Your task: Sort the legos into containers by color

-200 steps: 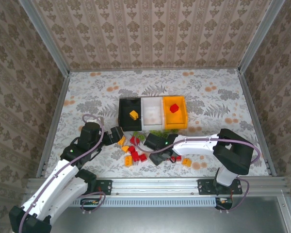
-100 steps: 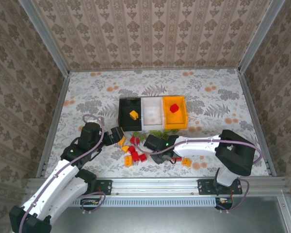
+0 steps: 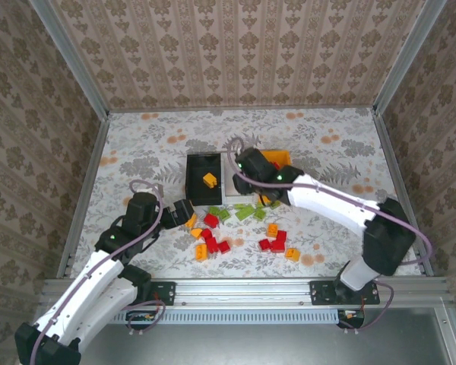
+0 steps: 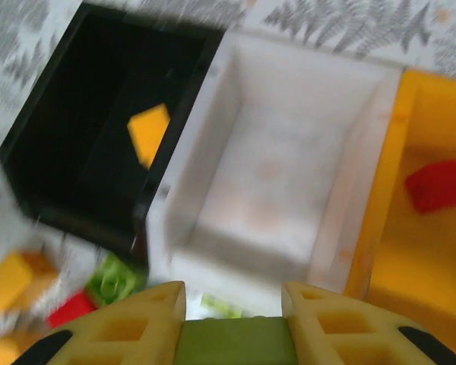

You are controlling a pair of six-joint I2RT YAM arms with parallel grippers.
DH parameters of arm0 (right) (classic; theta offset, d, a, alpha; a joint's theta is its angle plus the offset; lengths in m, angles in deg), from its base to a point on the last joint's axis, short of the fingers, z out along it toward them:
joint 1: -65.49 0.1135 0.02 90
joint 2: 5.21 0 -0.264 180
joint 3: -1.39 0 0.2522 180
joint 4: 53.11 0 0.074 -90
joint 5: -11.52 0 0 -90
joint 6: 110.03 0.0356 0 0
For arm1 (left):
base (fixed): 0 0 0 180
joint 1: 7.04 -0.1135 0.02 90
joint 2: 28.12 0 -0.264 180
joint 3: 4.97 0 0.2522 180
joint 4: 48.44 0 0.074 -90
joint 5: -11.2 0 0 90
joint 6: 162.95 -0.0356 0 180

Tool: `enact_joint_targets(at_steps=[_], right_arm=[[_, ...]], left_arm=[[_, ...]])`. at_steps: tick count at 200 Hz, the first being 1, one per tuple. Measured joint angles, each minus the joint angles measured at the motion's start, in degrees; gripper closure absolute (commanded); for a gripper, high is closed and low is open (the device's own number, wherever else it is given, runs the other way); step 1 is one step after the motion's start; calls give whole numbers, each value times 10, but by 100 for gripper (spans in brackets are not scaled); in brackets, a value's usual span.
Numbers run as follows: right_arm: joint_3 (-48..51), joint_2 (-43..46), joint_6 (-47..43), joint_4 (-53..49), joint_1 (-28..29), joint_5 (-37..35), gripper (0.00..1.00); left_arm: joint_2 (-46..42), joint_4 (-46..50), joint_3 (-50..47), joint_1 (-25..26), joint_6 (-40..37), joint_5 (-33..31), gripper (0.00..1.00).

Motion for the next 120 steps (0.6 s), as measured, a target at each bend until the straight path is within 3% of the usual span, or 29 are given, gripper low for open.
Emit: enact_joint_targets(at_steps=[36, 59, 81, 120], right_arm=[[-70, -119, 16, 5, -33, -17, 58], [-100, -167, 31, -1, -37, -24, 40], [-113, -175, 36, -4, -37, -26, 31], [-93, -144, 47, 10, -37, -25, 30]], left_arm=[[0, 0, -20, 0, 0, 4, 0], [1, 2, -29, 0, 0, 9, 0], [8, 3, -29, 2, 0, 16, 2], [28, 0, -36, 48, -2, 12, 12]])
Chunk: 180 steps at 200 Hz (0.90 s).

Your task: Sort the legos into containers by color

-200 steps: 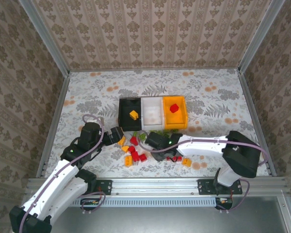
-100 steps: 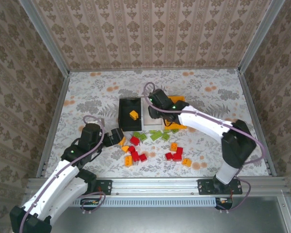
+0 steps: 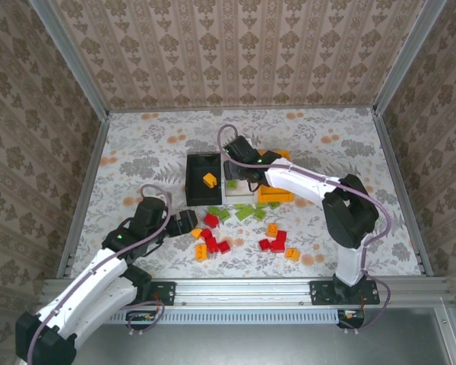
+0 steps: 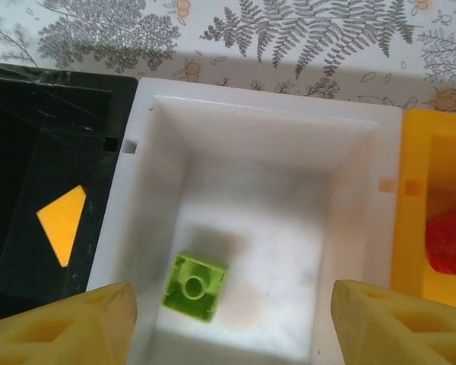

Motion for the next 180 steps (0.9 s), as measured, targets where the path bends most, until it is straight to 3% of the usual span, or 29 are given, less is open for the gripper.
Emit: enact_joint_targets(at_steps=[44, 126, 151, 180], right_arm=[[89, 86, 18, 23, 6, 2, 30], [162, 155, 30, 37, 8, 2, 30], [168, 167, 30, 38, 8, 0, 29], [173, 180, 30, 38, 8, -1, 29]], left_arm=[[86, -22, -16, 54, -2, -30, 18], [269, -91, 41, 27, -60, -112, 31], [308, -108, 44, 27, -70, -115, 38], [340, -121, 44, 27, -78, -119, 53]])
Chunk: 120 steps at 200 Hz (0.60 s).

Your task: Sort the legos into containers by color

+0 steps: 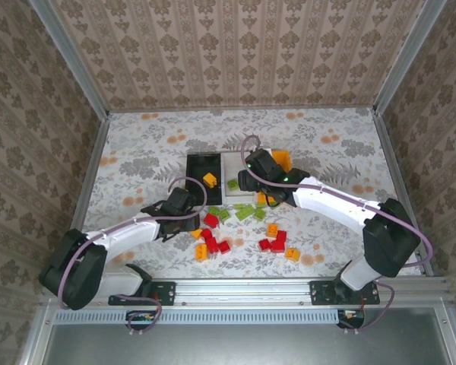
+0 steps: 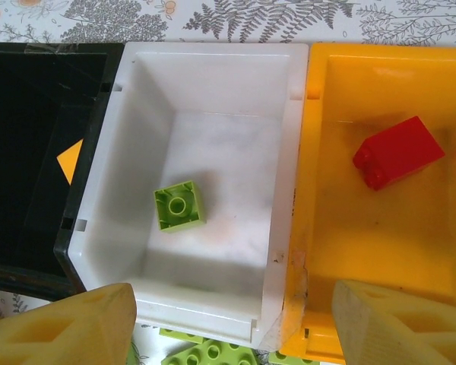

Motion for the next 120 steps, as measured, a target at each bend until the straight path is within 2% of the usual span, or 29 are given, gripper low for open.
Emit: enact_joint_targets(at_steps=[27, 38, 72, 91, 120], right_arm=[[5, 14, 0, 0, 0, -1, 29], [11, 23, 2, 1, 0, -1, 29], [44, 60, 11, 0, 0, -1, 29], [73, 86, 15, -2, 0, -1, 29], [118, 120, 28, -3, 0, -1, 29]], left_arm=[[3, -13, 0, 4, -9, -5, 73], [0, -14, 1, 9, -14, -6, 77], [-83, 28, 3, 41, -11, -19, 78], [-135, 71, 42, 56, -11, -19, 78], [-98, 83, 153, 57, -15, -19, 78]])
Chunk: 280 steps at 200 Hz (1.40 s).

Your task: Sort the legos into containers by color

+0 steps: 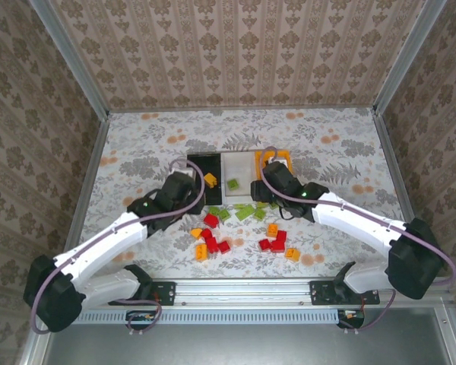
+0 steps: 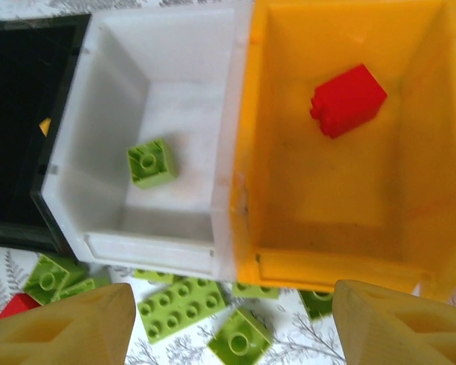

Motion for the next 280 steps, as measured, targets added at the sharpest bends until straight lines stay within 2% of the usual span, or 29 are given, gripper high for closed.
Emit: enact_joint_targets(at_steps=[27, 66, 115, 145, 156, 190, 226, 261, 280], right_arm=[[28, 15, 9, -10, 0, 0, 29], [60, 53, 15, -34, 0, -1, 28], [93, 89, 28, -61, 0, 0, 26], [107, 100, 30, -70, 0, 4, 25], [111, 100, 33, -73, 0, 9, 24], [126, 86, 48, -70, 2, 34, 23], [130, 31, 57, -50, 26, 55, 24], [130, -7, 58, -38, 39, 60, 31], [130, -19, 60, -34, 39, 60, 38]], left_arm=[[109, -19, 88, -10, -16, 7, 79], [253, -34, 151, -69, -28, 22, 78], [313, -25, 197, -83, -37, 27, 37], [282, -22, 202, -69, -38, 31, 13], [258, -21, 202, -59, -42, 34, 0], [145, -37, 170, -20, -34, 37, 0], [40, -52, 63, 18, -4, 37, 0], [-17, -34, -36, 29, 31, 31, 0], [-57, -20, -63, 30, 45, 22, 0]])
